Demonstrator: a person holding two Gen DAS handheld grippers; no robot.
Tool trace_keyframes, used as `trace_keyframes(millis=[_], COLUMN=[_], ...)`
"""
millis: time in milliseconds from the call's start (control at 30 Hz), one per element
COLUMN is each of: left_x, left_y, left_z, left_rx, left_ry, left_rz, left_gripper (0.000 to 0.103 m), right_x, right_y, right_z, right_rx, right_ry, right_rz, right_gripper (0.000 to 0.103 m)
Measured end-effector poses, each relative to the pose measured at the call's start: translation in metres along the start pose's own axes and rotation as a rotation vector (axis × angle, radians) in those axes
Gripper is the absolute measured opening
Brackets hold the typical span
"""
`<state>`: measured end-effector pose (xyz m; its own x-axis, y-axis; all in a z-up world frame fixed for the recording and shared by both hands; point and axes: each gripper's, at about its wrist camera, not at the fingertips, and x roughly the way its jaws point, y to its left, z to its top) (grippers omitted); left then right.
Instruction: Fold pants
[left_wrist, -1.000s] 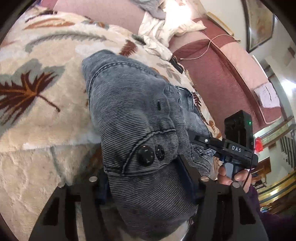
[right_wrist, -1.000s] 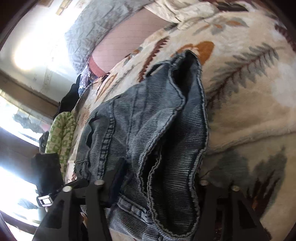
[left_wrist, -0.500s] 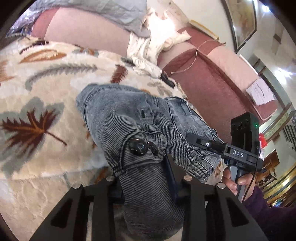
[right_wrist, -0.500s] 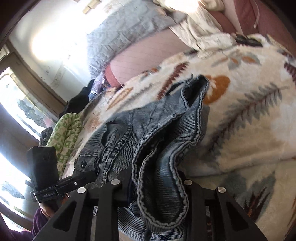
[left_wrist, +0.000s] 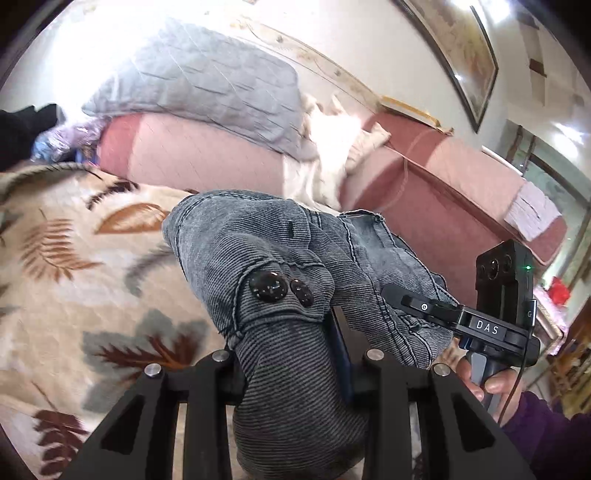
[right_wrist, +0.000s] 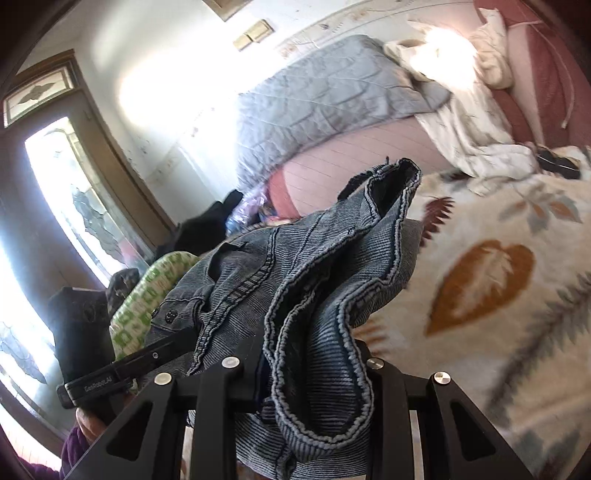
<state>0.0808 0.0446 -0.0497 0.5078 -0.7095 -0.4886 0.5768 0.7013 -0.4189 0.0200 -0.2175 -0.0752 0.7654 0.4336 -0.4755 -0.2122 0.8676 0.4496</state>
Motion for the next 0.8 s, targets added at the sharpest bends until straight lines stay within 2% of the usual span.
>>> trace_keyframes(millis=[167,267,433,500,567,633,700,733,800], left_x=[0.005,0.015,0.039,0.041,0.041,0.042,0.040,0.037,0.032], left_y=[0.022,0.037,0.052,0.053,0.053,0.055,0.058,0.057,0.053], left_z=[-0.002,-0.009,-0.028,-0.031,-0.033,-0.038,-0.040,-0.040,-0.041], left_rx=[-0.030,-0.056,-0.108,-0.112,-0.111,-0.144,-0.167,-0.163,-0.156], left_ry=[0.029,0.090,0.241,0.255,0.262,0.279,0.276,0.273,0.270], left_rz=[0.079,0.124,0.192,0.220,0.249,0.267,0.294,0.331,0.360], left_gripper=[0.036,0.036,0.037,0.042,0.053,0.059,0.072,0.081,0.081], right_x=[0.030,0.049,0.077,0.083,0.083,0.083,0.084,0.087,0.084], right_y=[0.007,0.006,-0.002,-0.005,-0.007,-0.010,-0.014,-0.013,-0.014], right_z=[-0.005,-0.016,-0.038,-0.045,-0.045,-0.045,-0.046,-0.045,-0.045], right_rx=[-0.009,-0.013,-0.011,-0.018,-0.020,0.005,0.015,0.017,0.021], right_ry=[0.036,0.096,0.231,0.263,0.265,0.280,0.288,0.294,0.298], right_rz=[0.011,-0.001,-0.055,-0.076,-0.074,-0.070,-0.100,-0.109,-0.129], right_gripper=[0.031,0.031,0.031,0.031,0.032,0.038,0.048,0.052,0.062])
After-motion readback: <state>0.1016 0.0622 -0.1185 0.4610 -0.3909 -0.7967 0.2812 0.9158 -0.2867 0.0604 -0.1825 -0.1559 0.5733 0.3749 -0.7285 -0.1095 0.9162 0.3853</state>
